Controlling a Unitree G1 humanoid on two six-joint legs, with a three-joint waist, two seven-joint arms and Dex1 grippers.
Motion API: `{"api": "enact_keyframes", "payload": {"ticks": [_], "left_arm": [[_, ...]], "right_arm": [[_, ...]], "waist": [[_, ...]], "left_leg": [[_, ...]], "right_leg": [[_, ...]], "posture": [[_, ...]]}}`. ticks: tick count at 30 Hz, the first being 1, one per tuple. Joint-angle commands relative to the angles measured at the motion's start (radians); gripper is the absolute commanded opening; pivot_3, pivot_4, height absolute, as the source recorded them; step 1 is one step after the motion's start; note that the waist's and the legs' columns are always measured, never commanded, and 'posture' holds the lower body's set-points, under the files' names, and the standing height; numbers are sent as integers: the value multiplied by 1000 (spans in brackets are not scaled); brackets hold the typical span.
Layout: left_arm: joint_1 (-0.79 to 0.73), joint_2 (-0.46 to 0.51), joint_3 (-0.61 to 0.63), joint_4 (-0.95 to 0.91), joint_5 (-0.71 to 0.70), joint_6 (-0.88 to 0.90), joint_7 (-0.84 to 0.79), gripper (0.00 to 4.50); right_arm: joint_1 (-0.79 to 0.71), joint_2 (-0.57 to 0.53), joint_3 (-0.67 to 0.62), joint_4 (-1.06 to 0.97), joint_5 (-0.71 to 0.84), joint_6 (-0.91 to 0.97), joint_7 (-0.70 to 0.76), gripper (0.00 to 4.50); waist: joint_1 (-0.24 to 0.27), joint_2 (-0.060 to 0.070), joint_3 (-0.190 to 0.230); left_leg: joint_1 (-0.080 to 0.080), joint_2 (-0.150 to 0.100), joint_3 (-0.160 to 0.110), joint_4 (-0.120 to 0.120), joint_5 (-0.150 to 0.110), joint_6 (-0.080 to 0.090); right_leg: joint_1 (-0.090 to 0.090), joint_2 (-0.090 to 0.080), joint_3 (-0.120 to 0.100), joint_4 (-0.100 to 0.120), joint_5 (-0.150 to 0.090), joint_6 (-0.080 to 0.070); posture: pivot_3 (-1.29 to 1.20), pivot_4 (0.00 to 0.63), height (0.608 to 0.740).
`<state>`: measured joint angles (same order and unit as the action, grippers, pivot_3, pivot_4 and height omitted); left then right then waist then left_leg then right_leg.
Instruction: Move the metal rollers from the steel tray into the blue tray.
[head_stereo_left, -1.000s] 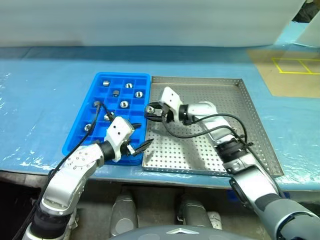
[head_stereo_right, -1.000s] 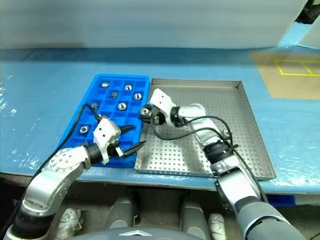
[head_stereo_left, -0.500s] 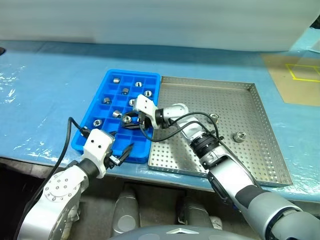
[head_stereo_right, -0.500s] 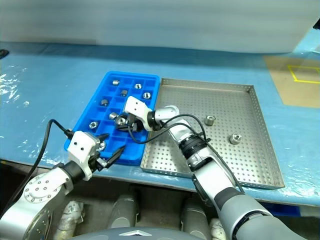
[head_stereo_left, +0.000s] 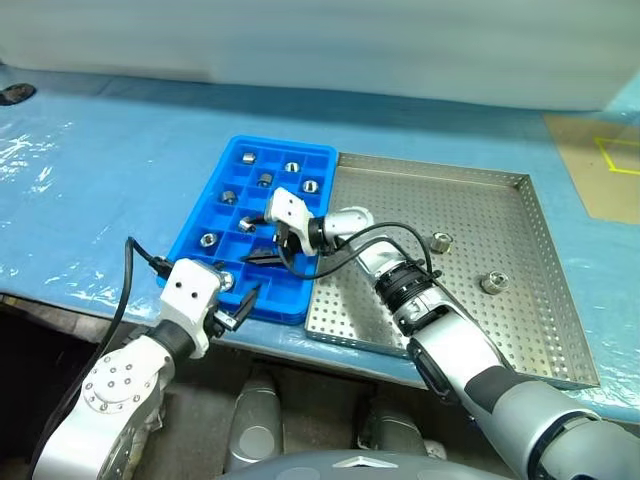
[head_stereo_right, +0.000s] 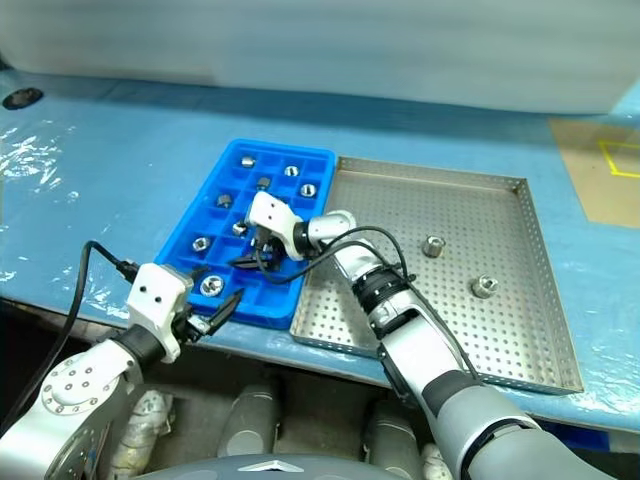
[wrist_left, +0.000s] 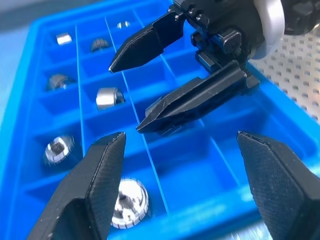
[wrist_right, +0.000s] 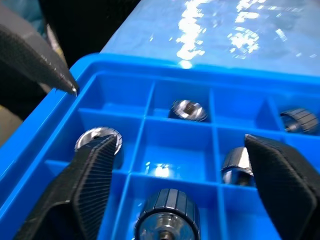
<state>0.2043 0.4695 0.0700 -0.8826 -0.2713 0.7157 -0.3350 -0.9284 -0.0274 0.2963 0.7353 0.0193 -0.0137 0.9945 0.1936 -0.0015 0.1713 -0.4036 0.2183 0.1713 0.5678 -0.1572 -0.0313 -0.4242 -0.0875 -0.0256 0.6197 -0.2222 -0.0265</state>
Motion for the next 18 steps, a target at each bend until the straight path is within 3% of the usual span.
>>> {"api": "enact_keyframes", "payload": {"ticks": [1, 9, 13, 18], "left_arm": [[-87, 19, -15, 70, -14, -43, -50, 3759], [-370, 9, -165, 386, 11, -181, -204, 3759], [-471, -20, -217, 519, 21, -251, -264, 3759], [-542, -50, -258, 612, 33, -307, -313, 3759]], "right_arm": [[-5, -65, -96, -63, 51, -7, -28, 4083], [149, -313, -185, -229, 16, 124, -109, 4083], [218, -426, -205, -269, -39, 231, -213, 4083], [257, -473, -240, -309, -49, 335, -318, 4083]], "waist": [[0, 0, 0], [-32, -1, -1], [-72, -1, -1], [-126, -1, -1]], "left_leg": [[0, -1, 0, 0, 0, 0], [0, -5, 0, 4, 3, -5], [0, -5, 0, 5, 3, -5], [1, -5, 1, 4, 4, -5]], "right_leg": [[0, 0, 0, 0, 0, 0], [0, 1, 2, 3, 0, 1], [0, 1, 3, 3, 1, 1], [0, 2, 4, 3, 1, 0]], "posture": [[291, 150, 740], [76, 150, 740], [3, 150, 740], [-61, 150, 740]]}}
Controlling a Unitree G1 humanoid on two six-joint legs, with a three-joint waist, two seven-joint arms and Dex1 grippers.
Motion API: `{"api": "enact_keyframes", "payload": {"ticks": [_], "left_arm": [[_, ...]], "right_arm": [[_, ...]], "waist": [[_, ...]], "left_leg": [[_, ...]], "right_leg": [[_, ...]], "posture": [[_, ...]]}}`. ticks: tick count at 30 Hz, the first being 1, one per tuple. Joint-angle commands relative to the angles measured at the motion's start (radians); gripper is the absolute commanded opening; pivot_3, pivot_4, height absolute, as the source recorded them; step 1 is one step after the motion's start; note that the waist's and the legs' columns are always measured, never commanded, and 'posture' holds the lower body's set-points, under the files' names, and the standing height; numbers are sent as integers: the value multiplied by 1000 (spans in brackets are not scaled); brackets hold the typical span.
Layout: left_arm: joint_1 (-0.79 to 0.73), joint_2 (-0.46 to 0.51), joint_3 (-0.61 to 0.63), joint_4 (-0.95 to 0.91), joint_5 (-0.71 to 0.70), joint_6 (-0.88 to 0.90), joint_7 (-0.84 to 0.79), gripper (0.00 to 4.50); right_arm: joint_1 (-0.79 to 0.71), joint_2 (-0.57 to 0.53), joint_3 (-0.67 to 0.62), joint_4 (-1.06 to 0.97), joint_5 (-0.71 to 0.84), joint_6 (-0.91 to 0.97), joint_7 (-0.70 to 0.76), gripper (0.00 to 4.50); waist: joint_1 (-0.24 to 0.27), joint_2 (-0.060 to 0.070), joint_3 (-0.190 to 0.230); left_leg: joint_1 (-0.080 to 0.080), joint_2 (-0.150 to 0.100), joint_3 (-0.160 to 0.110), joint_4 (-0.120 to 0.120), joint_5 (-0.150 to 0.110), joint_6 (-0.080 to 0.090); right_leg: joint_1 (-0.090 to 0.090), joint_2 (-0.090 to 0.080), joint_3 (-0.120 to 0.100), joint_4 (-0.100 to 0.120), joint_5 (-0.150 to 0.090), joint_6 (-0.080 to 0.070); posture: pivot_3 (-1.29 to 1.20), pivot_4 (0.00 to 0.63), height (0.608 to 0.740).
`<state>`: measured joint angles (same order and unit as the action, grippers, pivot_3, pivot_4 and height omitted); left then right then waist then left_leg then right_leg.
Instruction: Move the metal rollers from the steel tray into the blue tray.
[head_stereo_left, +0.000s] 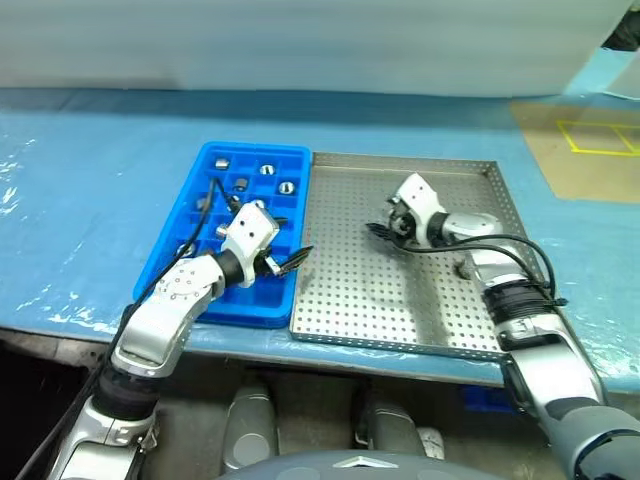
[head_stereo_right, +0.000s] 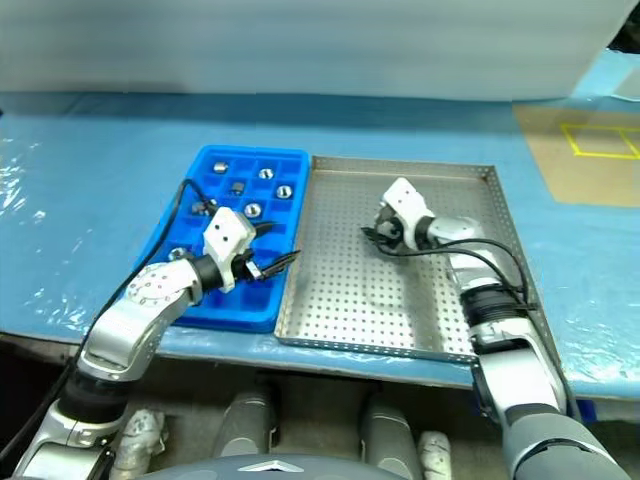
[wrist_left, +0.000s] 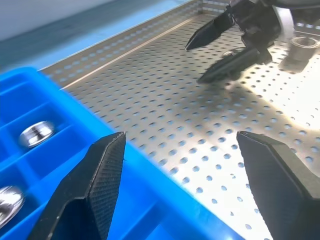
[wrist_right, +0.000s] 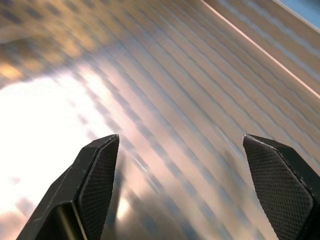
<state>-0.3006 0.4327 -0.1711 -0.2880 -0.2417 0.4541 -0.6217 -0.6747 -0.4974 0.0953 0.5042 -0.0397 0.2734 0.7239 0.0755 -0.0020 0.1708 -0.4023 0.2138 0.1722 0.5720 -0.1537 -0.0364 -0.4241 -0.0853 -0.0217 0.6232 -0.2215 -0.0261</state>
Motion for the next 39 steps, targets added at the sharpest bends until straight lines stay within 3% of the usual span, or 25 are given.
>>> {"api": "enact_keyframes", "payload": {"ticks": [1, 14, 17, 22, 23, 29, 39], "left_arm": [[-45, -18, -21, 27, 6, -51, -34, 3759], [-53, -42, -43, 60, 22, -78, -73, 3759], [-49, -42, -41, 53, 23, -75, -71, 3759], [-49, -46, -43, 49, 24, -73, -68, 3759], [-50, -46, -43, 50, 24, -74, -68, 3759], [-12, -34, -4, -7, 7, -49, -45, 3759], [133, -20, 62, -176, 11, 29, 57, 3759]], "right_arm": [[9, -5, -45, -91, 13, 66, -59, 4083], [111, -21, -48, -240, 85, 334, -34, 4083], [116, -28, -47, -256, 92, 345, -28, 3514], [113, -35, -45, -268, 90, 330, -19, 1794], [110, -34, -46, -268, 91, 327, -19, 1669], [19, 52, -19, -298, 119, 260, -6, 1682], [-175, 257, 69, -88, 96, 62, 31, 1682]], "waist": [[-15, 0, 0], [-31, 0, 0], [-31, 0, 0], [-30, 0, 0], [-30, 0, 0], [-40, 0, 0], [-7, 0, 0]], "left_leg": [[0, 0, 0, 0, 0, 0], [1, 0, 1, 1, -2, 5], [3, 0, 1, 1, -3, 5], [3, 0, 1, 1, -3, 5], [3, 0, 1, 1, -3, 5], [4, 1, 2, 1, -3, 5], [1, 2, 2, 0, -3, 5]], "right_leg": [[0, 0, 0, 0, 0, 0], [1, -1, 0, 0, 0, -1], [3, -1, 0, 0, 0, -1], [3, -1, 0, 0, 0, -1], [3, -1, 0, 0, 0, -1], [3, -1, 1, 0, 0, -1], [1, -1, -2, -1, 0, -1]], "posture": [[-73, 150, 740], [-87, 150, 740], [-84, 150, 740], [-82, 150, 740], [-81, 150, 740], [-23, 150, 740], [140, 150, 740]]}}
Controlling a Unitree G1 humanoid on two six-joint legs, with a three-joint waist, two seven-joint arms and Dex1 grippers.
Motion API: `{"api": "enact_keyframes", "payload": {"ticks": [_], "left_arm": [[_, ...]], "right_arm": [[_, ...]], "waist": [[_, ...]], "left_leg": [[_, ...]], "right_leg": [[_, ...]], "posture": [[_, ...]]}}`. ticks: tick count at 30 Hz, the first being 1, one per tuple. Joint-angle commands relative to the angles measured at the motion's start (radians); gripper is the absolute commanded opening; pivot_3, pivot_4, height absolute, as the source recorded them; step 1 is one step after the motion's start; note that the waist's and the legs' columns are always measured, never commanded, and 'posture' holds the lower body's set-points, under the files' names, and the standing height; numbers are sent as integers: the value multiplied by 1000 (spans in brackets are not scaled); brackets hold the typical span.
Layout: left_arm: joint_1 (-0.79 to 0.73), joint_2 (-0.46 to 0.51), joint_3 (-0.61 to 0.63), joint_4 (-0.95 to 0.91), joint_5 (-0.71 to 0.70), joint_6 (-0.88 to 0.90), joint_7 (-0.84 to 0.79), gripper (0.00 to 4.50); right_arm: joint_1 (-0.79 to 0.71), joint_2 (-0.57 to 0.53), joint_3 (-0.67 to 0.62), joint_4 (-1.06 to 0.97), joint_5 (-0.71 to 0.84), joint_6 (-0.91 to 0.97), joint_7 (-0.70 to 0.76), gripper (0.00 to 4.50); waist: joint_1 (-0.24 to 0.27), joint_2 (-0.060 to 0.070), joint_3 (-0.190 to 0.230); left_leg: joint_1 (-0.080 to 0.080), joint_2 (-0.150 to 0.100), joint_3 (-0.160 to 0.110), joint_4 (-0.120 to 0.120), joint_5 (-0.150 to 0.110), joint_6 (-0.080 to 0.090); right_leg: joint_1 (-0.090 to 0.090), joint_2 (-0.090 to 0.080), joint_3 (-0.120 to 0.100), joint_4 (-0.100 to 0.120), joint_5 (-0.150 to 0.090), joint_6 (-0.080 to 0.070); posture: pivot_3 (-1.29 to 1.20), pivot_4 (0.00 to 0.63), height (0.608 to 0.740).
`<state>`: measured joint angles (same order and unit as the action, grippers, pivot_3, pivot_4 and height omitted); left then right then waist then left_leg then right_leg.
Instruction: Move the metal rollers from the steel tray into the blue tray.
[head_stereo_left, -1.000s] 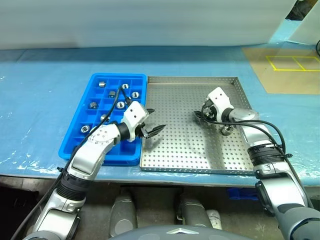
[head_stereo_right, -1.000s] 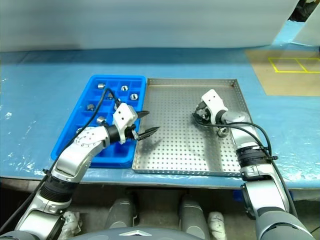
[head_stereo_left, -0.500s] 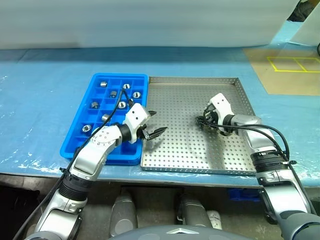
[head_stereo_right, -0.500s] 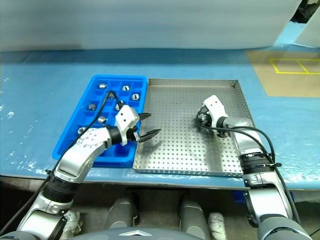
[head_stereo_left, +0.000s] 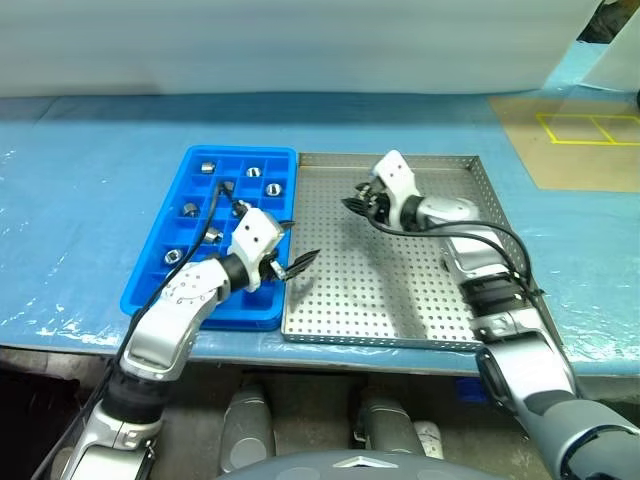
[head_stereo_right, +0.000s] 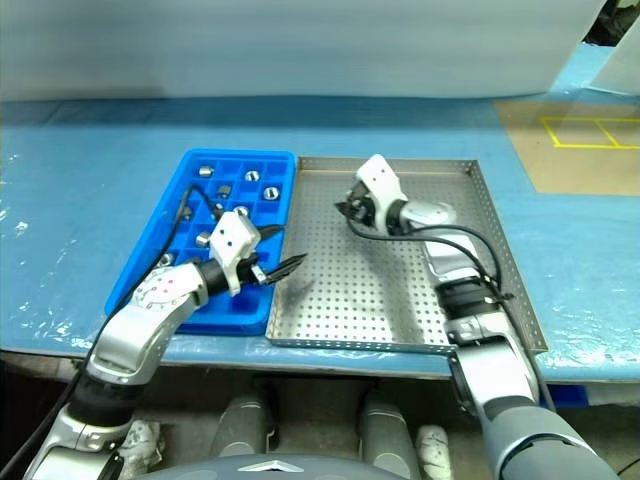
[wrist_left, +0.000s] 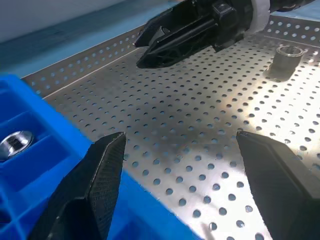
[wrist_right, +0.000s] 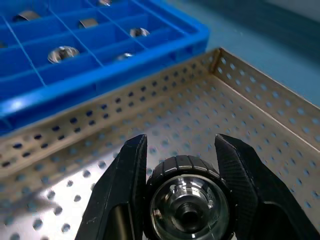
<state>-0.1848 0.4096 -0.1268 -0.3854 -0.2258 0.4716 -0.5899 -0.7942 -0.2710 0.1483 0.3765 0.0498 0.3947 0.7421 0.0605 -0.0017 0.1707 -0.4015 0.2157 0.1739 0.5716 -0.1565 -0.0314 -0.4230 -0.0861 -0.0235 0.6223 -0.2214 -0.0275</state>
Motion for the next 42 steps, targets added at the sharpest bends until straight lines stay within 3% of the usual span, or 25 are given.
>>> {"api": "enact_keyframes", "payload": {"ticks": [1, 9, 16, 21, 29, 33, 42], "left_arm": [[29, 1, 20, -95, -5, 20, 36, 3759], [150, 5, 56, -221, 2, 72, 123, 3759], [250, 14, 103, -333, 2, 122, 182, 3759], [294, 18, 117, -377, 4, 139, 204, 3759], [277, 30, 119, -357, -4, 130, 194, 3759], [246, 34, 100, -323, -9, 115, 169, 3759], [10, 18, 14, -108, -41, 56, 27, 3759]], "right_arm": [[-77, 51, 23, 68, 6, -73, 18, 1682], [-172, 164, 62, 228, 4, -160, 93, 1682], [-161, 196, 121, 284, -16, -191, 204, 1682], [-146, 215, 138, 317, -39, -234, 202, 1682], [-158, 190, 110, 353, -53, -273, 173, 4388], [-137, 138, 77, 323, -37, -269, 171, 4485], [103, -166, -52, -52, 56, -55, 248, 4485]], "waist": [[11, 0, 0], [48, 0, 0], [78, 0, 0], [99, 0, 0], [104, 0, 0], [109, 0, 0], [96, 0, 0]], "left_leg": [[-1, 0, 0, 0, 0, 0], [-2, 1, -1, -1, 0, 0], [-2, 1, -2, -1, 0, -1], [-2, 2, -2, -2, 0, -1], [-2, 2, -3, -2, 0, -1], [-2, 1, -3, -2, 0, -1], [-2, -2, -2, 1, 2, -4]], "right_leg": [[-1, 0, 0, 0, 0, 0], [-1, 0, -2, 0, 0, 0], [-1, 0, -2, 0, 0, 0], [-1, 0, -3, -1, 0, 0], [-1, 0, -2, 0, 0, 0], [-1, 0, -2, -1, 0, 0], [0, 0, 0, 0, 0, 1]], "posture": [[149, 150, 740], [301, 150, 740], [380, 150, 740], [430, 150, 740], [367, 150, 740], [316, 150, 740], [31, 150, 740]]}}
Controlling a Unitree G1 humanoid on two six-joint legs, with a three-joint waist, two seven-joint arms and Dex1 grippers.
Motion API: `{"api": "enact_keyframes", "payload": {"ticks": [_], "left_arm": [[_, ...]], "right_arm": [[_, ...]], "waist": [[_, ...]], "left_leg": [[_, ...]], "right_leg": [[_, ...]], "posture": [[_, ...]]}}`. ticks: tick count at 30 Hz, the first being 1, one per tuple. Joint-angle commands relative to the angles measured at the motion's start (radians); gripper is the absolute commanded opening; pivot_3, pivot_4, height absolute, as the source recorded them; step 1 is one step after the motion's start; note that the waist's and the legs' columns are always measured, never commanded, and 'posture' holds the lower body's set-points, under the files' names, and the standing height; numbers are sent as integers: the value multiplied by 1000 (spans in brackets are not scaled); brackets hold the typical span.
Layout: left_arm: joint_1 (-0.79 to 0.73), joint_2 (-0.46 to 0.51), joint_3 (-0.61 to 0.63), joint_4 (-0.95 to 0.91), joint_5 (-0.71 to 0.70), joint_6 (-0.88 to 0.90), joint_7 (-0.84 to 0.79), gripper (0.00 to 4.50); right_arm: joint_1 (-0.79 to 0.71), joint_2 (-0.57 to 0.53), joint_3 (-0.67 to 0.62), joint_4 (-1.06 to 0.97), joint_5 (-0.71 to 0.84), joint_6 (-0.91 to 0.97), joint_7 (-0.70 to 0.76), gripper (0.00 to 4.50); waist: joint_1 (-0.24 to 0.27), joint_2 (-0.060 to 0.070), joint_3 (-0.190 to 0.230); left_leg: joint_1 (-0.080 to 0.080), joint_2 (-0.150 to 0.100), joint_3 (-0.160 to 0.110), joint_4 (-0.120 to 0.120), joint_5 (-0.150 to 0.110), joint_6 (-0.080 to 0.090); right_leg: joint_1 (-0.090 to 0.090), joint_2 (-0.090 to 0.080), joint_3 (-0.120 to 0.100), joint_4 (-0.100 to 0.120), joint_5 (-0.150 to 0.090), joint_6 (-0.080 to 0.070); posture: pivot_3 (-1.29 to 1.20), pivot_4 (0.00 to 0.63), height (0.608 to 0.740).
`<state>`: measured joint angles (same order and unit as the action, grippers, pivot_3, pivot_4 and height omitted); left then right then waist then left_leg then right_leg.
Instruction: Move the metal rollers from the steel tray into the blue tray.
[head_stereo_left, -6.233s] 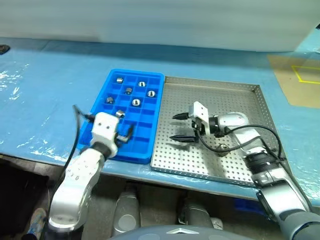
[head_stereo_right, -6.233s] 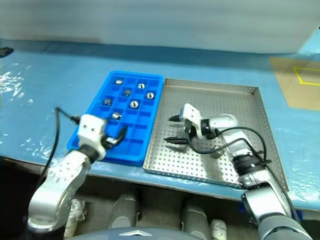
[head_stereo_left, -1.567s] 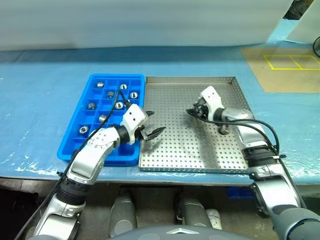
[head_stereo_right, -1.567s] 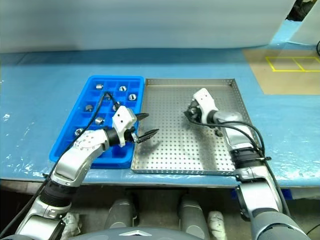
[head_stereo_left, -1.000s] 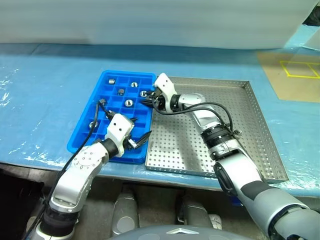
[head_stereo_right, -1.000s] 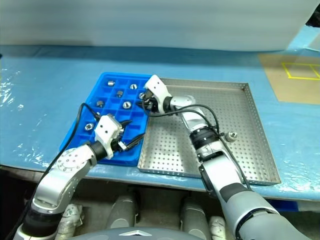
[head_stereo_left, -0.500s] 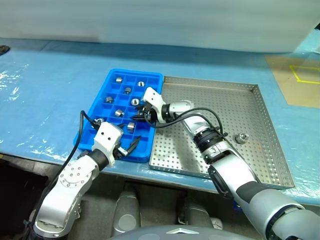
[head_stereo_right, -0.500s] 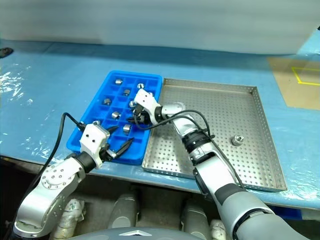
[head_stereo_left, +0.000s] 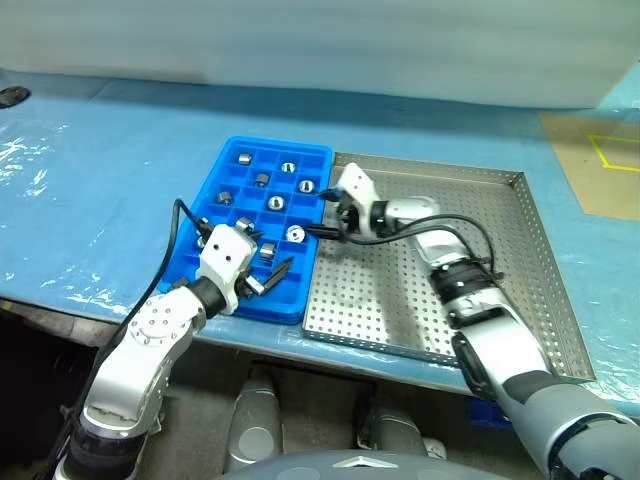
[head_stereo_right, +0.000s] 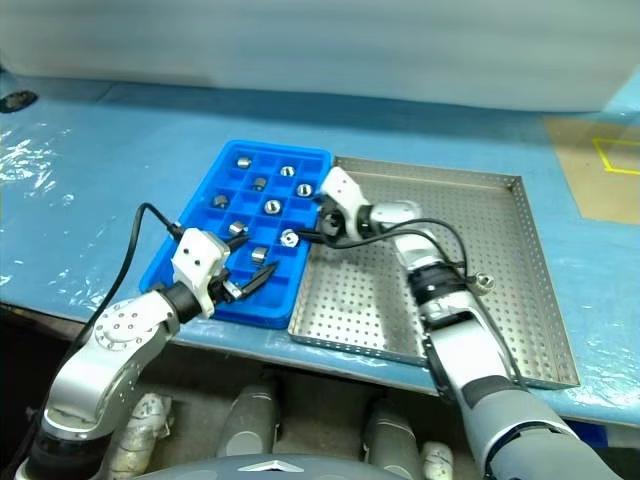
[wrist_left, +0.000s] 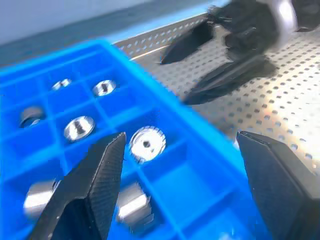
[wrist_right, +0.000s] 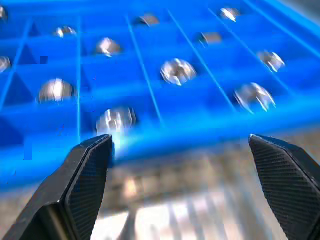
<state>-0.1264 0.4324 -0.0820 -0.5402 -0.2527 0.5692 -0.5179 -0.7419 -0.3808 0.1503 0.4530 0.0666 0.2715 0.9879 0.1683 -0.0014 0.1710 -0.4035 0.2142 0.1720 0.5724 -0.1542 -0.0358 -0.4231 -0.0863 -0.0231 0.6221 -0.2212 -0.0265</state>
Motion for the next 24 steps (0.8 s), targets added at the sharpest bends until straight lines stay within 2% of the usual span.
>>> {"api": "enact_keyframes", "payload": {"ticks": [1, 6, 10, 16, 17, 24], "left_arm": [[-66, -8, -40, 68, -14, -52, -59, 3759], [-166, -35, -89, 195, -9, -109, -133, 3759], [-221, -48, -131, 282, 2, -162, -195, 3759], [-251, -56, -161, 337, -7, -193, -265, 3759], [-262, -63, -167, 352, -6, -199, -274, 3759], [-300, -87, -179, 401, 3, -223, -308, 3759]], "right_arm": [[75, -79, -66, -162, 44, 92, -6, 4485], [214, -190, -153, -323, 62, 196, -63, 4485], [342, -259, -232, -442, 82, 268, -112, 4485], [477, -297, -300, -548, 117, 342, -157, 4485], [488, -302, -304, -545, 120, 343, -162, 4485], [559, -286, -310, -487, 127, 326, -209, 4485]], "waist": [[-22, 0, 0], [-80, 0, 0], [-101, 0, 0], [-125, 1, -1], [-128, 1, -1], [-142, 1, -1]], "left_leg": [[0, 0, 0, 0, 0, 0], [1, 1, 0, -1, 1, -1], [2, 1, 1, -1, 1, -1], [4, 1, 2, -1, -2, 3], [5, 1, 2, -1, -2, 3], [10, 0, 5, -1, -3, 6]], "right_leg": [[0, 0, 0, 0, 0, 0], [-1, 1, 1, 1, 0, 0], [0, 2, 2, 0, 0, 0], [0, 2, 3, 0, 0, 0], [1, 2, 3, 0, 0, 0], [5, 1, 5, -1, 0, 0]], "posture": [[31, 150, 740], [-117, 150, 740], [-117, 150, 740], [-117, 150, 740], [-260, 150, 740], [-286, 150, 740]]}}
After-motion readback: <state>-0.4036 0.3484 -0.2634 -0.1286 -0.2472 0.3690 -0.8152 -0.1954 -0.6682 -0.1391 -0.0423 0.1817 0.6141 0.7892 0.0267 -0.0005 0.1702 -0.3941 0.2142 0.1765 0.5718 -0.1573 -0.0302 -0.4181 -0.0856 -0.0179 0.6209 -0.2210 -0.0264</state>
